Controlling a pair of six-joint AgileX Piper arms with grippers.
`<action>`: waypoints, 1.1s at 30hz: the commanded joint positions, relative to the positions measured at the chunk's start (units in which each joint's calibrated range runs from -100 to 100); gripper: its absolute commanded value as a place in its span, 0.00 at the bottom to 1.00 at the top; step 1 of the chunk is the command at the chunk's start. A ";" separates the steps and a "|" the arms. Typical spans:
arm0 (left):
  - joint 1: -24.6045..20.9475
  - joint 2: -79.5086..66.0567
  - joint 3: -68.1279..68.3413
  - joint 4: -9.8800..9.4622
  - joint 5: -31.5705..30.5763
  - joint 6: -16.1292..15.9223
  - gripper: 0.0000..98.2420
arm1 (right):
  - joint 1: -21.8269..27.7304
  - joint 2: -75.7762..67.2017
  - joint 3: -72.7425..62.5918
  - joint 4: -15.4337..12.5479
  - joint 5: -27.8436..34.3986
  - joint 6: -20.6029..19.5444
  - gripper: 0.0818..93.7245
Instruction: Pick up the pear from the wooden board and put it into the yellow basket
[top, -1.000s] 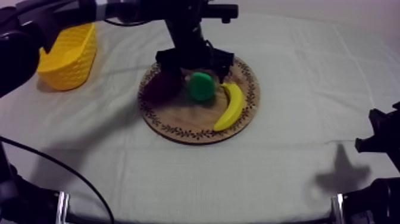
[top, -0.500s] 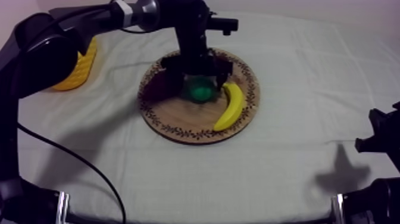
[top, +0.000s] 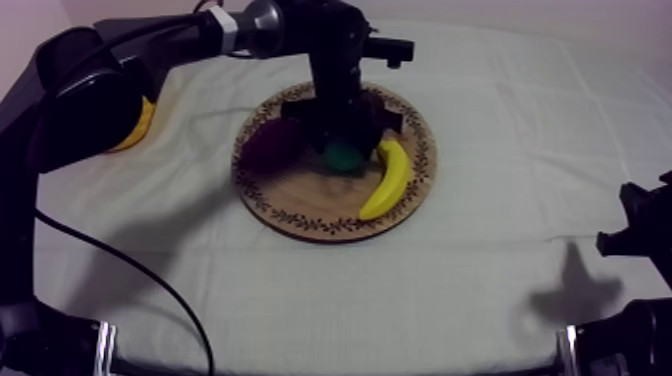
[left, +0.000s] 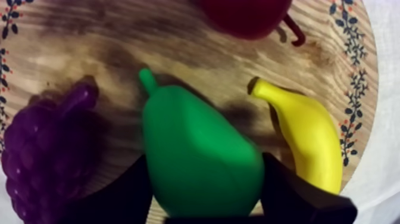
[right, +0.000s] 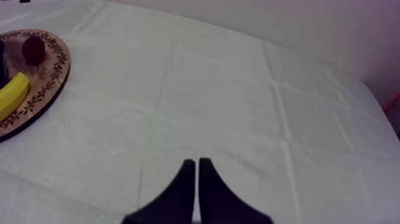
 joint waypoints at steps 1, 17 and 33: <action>0.09 -1.01 0.64 -0.34 0.19 0.16 0.48 | 0.00 -0.01 -0.01 0.00 0.00 0.00 0.00; -6.79 -36.61 15.21 -10.39 4.42 2.17 0.47 | 0.00 -0.01 -0.01 0.00 0.00 -0.01 0.00; -24.07 -47.33 28.69 -14.16 -3.14 -4.58 0.48 | 0.00 -0.01 -0.01 0.00 0.00 0.00 0.00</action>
